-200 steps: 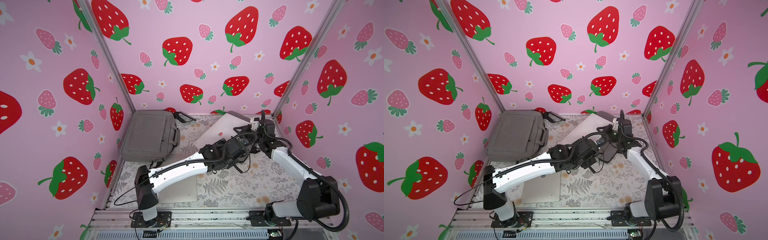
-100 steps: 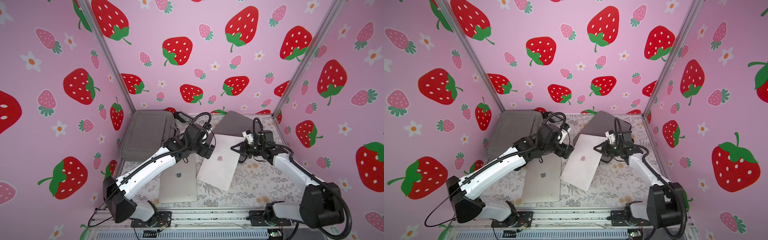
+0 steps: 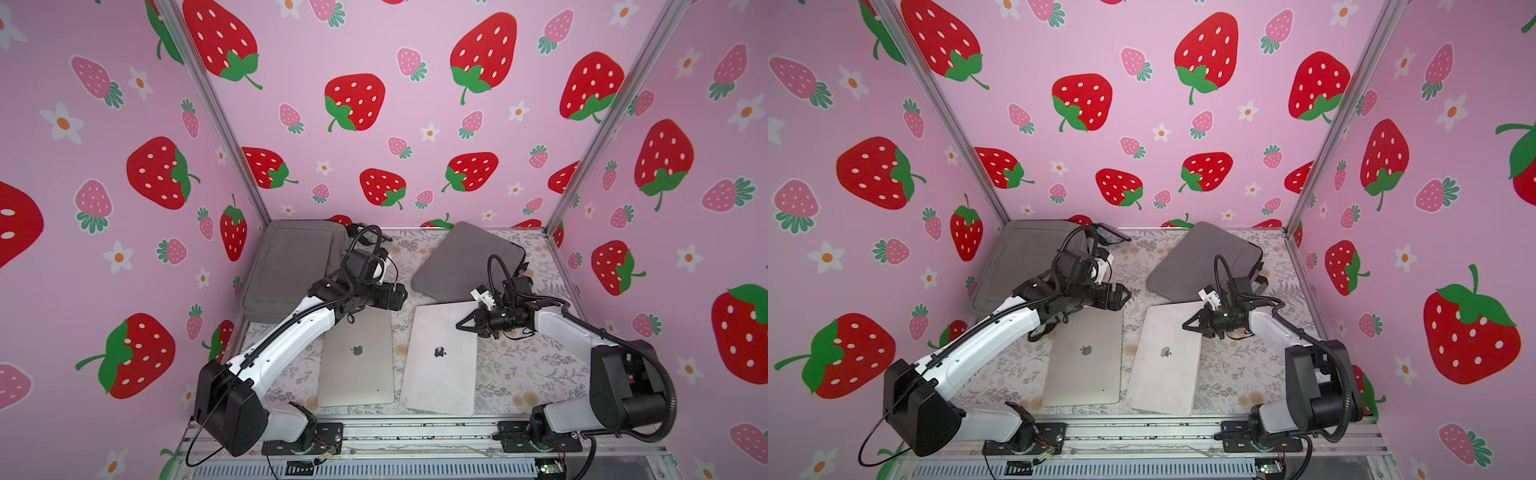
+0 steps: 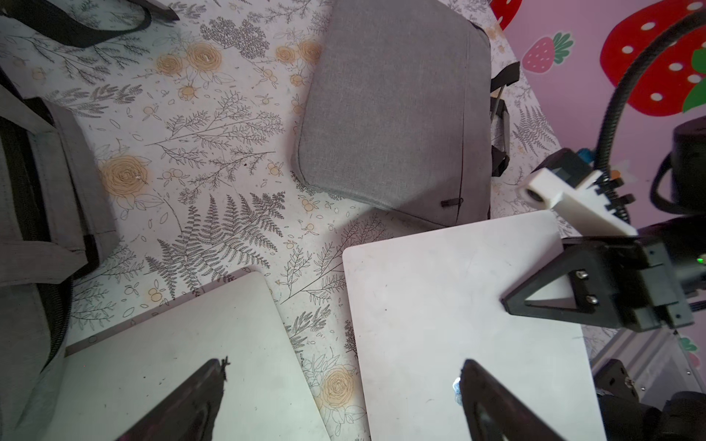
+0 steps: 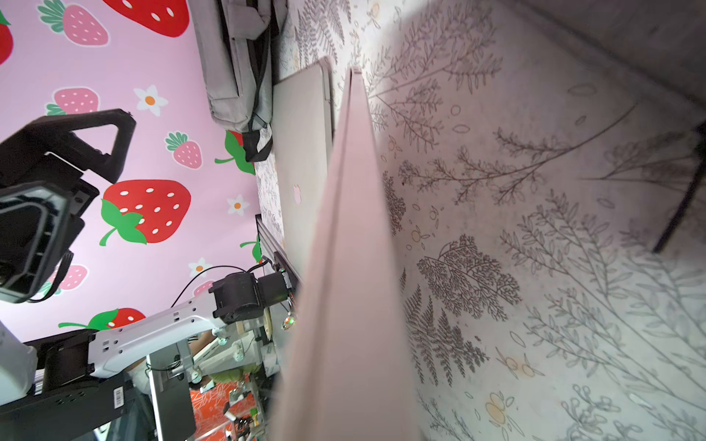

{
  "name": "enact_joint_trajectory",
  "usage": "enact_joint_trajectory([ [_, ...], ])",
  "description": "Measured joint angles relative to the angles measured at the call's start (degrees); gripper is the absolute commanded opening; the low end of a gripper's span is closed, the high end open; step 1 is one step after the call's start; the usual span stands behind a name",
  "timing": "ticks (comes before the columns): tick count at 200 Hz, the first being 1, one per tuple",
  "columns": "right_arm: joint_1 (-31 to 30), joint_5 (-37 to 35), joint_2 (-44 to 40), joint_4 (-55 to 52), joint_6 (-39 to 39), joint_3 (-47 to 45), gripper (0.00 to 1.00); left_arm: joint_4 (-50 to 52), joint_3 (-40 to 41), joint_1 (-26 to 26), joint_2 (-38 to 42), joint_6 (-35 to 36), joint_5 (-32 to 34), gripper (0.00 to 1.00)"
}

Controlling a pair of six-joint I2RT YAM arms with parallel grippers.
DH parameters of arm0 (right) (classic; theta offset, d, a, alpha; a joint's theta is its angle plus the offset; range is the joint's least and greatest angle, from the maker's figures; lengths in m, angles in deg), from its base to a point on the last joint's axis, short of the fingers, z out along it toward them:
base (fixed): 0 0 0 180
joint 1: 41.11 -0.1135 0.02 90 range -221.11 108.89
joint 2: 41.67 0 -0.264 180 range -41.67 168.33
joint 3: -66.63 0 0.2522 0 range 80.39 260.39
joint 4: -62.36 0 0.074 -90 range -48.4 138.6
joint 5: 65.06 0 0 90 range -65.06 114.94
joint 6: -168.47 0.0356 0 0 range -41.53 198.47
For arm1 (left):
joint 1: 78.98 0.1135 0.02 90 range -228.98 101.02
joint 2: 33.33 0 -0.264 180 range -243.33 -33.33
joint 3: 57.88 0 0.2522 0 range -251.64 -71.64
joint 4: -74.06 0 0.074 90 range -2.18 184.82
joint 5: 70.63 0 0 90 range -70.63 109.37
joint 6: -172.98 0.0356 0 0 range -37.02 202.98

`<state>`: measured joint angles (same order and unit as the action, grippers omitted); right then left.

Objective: Open the zippered laptop bag and take out the laptop
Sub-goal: Place the laptop at the center of the board.

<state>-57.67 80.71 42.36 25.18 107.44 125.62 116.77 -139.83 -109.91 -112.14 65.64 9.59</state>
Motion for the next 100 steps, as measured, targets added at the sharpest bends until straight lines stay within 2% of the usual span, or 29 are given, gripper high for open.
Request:
enact_joint_trajectory([
  [100,-3.2,3.0,10.7,4.1,-0.2,4.3,0.00,-1.1,0.1,0.6,-1.4,-0.8,-3.4,0.96],
])
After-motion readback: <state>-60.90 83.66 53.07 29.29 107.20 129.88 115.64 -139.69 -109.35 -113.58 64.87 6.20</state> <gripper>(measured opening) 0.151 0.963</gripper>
